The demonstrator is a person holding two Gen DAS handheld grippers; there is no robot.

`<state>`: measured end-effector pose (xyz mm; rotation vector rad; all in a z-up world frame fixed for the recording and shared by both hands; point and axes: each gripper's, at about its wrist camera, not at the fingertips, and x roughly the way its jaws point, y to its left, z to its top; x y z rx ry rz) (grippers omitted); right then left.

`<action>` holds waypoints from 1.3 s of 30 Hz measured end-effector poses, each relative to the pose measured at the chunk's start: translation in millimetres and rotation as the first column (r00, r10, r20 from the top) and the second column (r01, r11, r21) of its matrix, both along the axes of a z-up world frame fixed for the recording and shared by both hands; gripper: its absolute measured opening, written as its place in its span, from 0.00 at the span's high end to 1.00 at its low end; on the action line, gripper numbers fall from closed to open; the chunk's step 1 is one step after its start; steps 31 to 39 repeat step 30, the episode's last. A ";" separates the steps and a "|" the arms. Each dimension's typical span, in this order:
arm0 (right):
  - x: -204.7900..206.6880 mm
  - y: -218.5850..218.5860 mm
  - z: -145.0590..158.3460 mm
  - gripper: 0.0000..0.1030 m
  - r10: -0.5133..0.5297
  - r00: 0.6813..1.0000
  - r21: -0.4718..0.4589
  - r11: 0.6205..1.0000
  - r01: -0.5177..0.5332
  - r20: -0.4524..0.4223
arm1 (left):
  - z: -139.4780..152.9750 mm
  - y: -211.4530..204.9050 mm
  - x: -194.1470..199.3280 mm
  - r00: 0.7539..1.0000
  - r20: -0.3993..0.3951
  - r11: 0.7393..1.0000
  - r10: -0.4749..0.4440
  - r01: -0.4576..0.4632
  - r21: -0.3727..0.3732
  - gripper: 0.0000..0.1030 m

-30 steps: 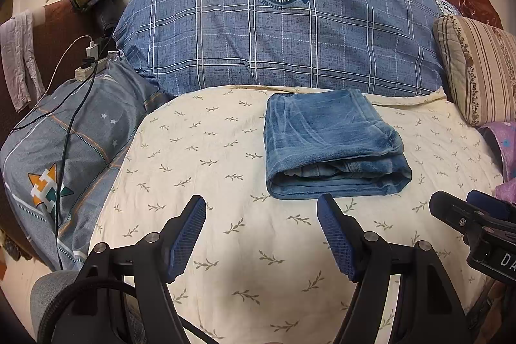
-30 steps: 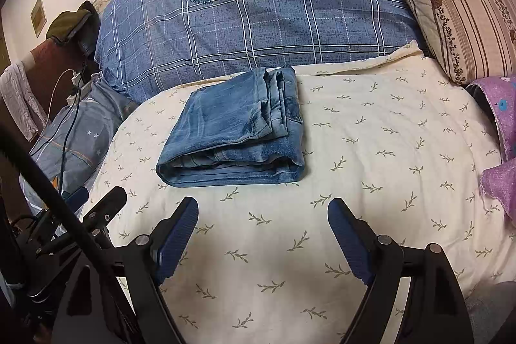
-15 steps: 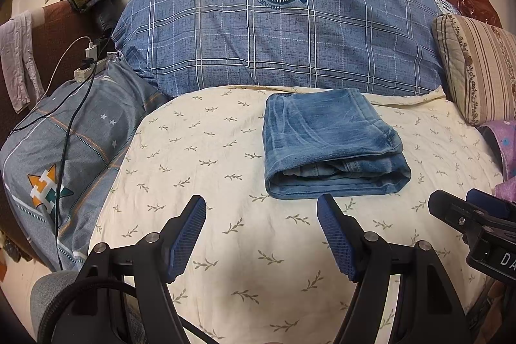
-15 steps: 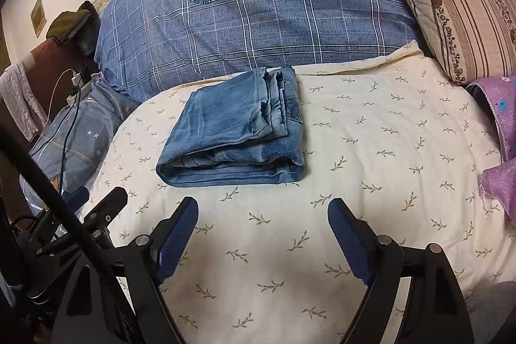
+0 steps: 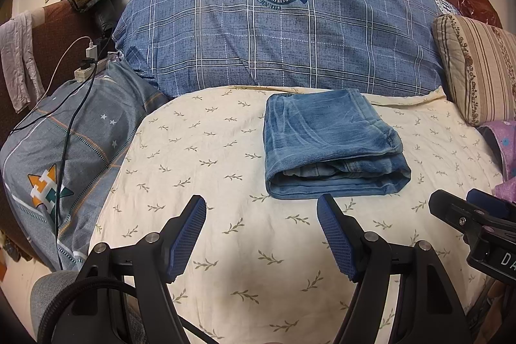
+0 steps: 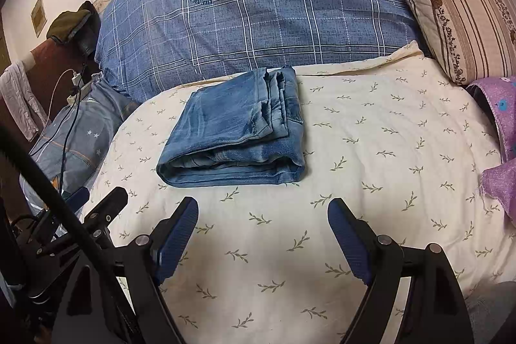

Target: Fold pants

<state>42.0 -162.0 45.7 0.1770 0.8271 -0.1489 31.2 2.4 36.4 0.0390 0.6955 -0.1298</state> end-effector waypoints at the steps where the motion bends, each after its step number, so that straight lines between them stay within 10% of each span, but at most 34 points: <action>1: 0.1 0.0 0.1 0.19 0.000 1.000 0.000 1.000 0.000 0.000 | -0.3 0.1 0.3 1.000 -0.001 1.000 -0.001 0.001 0.000 0.30; 39: 1.8 -6.7 0.1 0.19 -0.015 1.000 0.015 1.000 0.015 0.002 | -3.8 2.4 6.6 0.999 0.016 1.000 -0.029 0.029 0.008 0.30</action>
